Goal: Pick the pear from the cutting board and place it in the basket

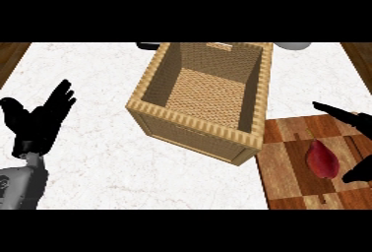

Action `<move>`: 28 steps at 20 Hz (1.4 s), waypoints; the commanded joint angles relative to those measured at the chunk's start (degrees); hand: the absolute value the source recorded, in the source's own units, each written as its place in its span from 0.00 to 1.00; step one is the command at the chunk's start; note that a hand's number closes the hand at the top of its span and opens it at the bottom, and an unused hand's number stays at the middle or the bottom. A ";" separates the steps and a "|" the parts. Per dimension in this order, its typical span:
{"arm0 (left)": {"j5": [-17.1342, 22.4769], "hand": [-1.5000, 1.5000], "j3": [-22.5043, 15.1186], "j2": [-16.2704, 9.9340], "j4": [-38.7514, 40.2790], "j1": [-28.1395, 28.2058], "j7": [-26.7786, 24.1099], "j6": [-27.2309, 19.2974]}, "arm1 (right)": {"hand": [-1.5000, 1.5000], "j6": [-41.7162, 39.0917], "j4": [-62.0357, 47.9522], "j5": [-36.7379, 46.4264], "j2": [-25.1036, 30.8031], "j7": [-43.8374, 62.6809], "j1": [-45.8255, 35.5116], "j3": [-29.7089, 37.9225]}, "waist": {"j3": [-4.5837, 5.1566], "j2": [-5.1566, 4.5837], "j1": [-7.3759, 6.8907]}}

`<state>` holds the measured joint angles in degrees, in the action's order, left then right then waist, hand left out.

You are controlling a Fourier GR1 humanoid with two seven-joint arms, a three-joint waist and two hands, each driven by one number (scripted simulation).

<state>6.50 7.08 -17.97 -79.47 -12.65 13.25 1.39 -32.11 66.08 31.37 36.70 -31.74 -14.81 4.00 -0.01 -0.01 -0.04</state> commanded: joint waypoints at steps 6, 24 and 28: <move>-2.16 0.50 1.22 0.92 1.42 -0.84 -0.81 0.34 | 0.00 3.63 -2.12 5.43 -1.17 -4.79 2.36 -1.51 | 0.01 -0.01 0.01; -1.78 0.50 4.22 0.86 5.89 -3.50 -1.88 4.05 | 1.00 8.72 -1.72 16.72 -6.47 -3.97 -1.42 -4.96 | 0.03 -0.04 0.09; -1.08 0.50 4.57 0.24 0.90 1.74 -1.06 4.62 | 1.00 10.90 10.34 19.45 -17.43 8.53 5.06 -11.23 | 0.19 0.35 0.97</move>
<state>3.96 9.46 -15.53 -81.21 -10.59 13.18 3.89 -22.00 68.18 48.35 28.83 -33.59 -12.94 -1.77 0.43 0.36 0.12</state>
